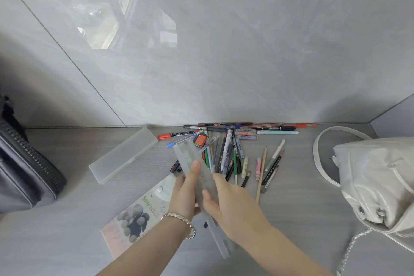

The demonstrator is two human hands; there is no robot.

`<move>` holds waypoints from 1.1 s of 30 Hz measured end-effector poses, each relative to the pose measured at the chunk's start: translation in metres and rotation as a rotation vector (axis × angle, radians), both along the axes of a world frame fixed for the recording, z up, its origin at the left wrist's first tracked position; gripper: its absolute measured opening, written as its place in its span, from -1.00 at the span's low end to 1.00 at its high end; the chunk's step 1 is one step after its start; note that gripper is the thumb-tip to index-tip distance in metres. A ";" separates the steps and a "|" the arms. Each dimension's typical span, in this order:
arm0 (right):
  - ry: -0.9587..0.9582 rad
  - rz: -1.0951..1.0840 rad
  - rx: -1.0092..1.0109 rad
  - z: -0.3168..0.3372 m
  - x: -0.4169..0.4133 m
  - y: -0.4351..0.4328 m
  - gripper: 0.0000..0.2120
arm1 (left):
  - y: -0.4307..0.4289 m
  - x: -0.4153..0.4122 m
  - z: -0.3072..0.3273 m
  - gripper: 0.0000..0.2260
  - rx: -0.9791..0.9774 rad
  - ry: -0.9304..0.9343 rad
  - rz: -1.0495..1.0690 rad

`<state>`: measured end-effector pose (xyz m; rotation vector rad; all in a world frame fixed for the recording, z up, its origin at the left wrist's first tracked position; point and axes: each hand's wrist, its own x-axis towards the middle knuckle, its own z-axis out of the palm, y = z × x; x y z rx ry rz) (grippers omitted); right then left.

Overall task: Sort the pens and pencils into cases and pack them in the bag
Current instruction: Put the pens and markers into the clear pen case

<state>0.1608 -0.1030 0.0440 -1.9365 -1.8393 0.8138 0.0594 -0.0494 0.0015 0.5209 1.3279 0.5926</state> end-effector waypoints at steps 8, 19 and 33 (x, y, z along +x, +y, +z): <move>0.104 0.035 0.007 -0.008 0.013 0.007 -0.56 | 0.009 -0.009 0.003 -0.33 0.086 -0.117 -0.073; 0.453 -0.527 -0.044 -0.024 0.037 0.019 -0.69 | 0.029 -0.031 0.011 -0.37 -0.056 -0.191 -0.059; 0.663 -0.539 -0.148 -0.034 0.034 0.022 -0.57 | 0.046 -0.048 0.000 0.02 -0.103 0.299 0.080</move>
